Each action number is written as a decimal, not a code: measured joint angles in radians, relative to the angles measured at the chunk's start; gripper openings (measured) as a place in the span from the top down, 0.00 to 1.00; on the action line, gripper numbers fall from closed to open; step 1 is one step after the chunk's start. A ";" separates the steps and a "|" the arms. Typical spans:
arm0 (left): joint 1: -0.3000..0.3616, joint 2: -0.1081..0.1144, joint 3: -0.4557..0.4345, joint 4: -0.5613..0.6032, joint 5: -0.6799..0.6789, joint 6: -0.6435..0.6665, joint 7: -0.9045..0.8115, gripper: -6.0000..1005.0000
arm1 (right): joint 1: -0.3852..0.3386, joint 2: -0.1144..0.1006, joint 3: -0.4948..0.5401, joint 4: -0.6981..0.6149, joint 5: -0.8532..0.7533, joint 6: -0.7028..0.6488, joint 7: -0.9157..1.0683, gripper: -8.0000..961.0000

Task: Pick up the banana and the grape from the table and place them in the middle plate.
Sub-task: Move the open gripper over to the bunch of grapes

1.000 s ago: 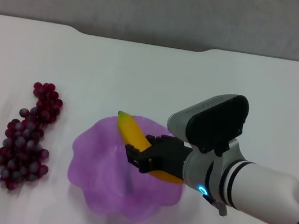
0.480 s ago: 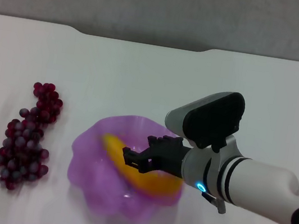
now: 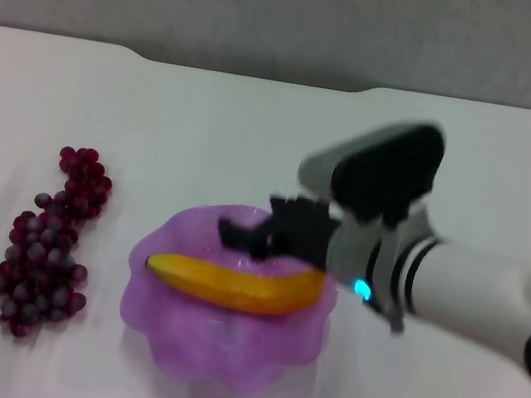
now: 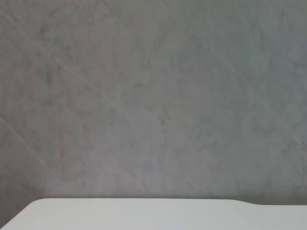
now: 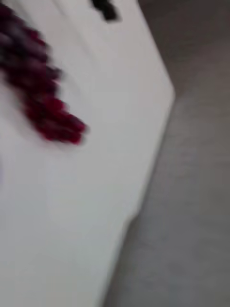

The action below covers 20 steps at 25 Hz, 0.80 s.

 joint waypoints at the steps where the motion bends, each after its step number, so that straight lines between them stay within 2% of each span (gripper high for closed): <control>1: 0.000 0.000 0.000 0.000 0.000 0.000 0.000 0.14 | 0.001 -0.001 0.029 -0.011 0.000 0.002 -0.025 0.17; 4: 0.001 0.001 0.000 -0.001 0.000 0.005 0.000 0.14 | -0.023 -0.002 0.119 -0.076 -0.002 0.000 -0.129 0.16; 6: 0.001 0.001 0.000 -0.004 0.000 0.018 0.000 0.14 | -0.065 -0.001 0.166 -0.137 -0.005 -0.015 -0.209 0.15; 9: 0.007 0.000 0.000 -0.006 0.000 0.033 0.000 0.14 | -0.125 0.002 0.208 -0.201 -0.010 -0.061 -0.308 0.30; 14: 0.015 -0.001 0.000 -0.006 0.000 0.037 0.000 0.14 | -0.218 0.002 0.214 -0.219 -0.009 -0.246 -0.339 0.47; 20: 0.015 -0.001 0.001 -0.007 0.003 0.038 -0.038 0.14 | -0.347 0.003 0.154 -0.164 -0.011 -0.610 -0.346 0.76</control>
